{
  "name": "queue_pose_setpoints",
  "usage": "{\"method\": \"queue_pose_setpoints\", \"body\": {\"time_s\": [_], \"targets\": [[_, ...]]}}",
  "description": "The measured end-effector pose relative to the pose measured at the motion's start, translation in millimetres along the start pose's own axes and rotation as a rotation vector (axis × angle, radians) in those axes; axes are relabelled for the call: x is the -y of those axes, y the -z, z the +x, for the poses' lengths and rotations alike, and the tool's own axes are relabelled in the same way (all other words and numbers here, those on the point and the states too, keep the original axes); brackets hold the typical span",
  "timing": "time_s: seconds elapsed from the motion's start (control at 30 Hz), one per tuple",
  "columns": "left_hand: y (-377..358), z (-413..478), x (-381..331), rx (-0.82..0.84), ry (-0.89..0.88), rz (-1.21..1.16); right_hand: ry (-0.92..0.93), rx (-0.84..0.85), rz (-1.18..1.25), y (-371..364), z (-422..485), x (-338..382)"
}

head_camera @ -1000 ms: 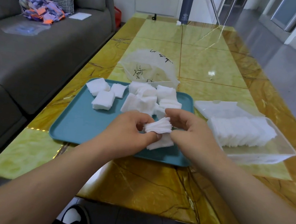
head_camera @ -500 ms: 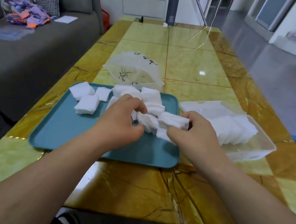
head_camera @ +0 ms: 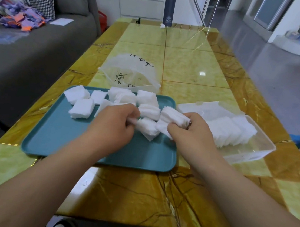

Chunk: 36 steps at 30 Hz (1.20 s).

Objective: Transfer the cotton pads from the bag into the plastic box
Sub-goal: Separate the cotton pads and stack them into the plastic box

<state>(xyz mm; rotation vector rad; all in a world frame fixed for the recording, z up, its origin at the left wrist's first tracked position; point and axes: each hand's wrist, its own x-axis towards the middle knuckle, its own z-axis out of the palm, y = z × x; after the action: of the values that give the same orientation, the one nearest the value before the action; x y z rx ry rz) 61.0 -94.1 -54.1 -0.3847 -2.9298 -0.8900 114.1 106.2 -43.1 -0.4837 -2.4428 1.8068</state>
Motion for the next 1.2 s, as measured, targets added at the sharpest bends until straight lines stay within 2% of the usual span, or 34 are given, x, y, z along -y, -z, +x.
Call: {"method": "queue_pose_setpoints", "body": {"time_s": [0.1,0.2,0.3,0.53,0.8,1.0,1.2], "targets": [[14,-8,-2,-0.101,0.035,-0.207,0.011,-0.012,0.024,-2,1,1],[29,-16,-7,-0.029,0.139,-0.600,0.031,-0.013,0.048,-5,1,3],[35,-19,-7,0.073,0.180,-0.792,0.040,0.015,0.084,-9,0,4],[29,-18,-8,0.162,0.154,-0.798,0.043,0.131,0.126,-11,1,3],[24,-17,-12,0.348,0.010,-0.745,-0.027,0.276,0.125,1,5,4],[20,-14,-9,0.189,0.088,-0.730,-0.025,0.329,0.132,3,5,3],[17,-13,-10,0.183,0.110,-0.754,-0.029,0.381,0.145,2,4,5]]}}
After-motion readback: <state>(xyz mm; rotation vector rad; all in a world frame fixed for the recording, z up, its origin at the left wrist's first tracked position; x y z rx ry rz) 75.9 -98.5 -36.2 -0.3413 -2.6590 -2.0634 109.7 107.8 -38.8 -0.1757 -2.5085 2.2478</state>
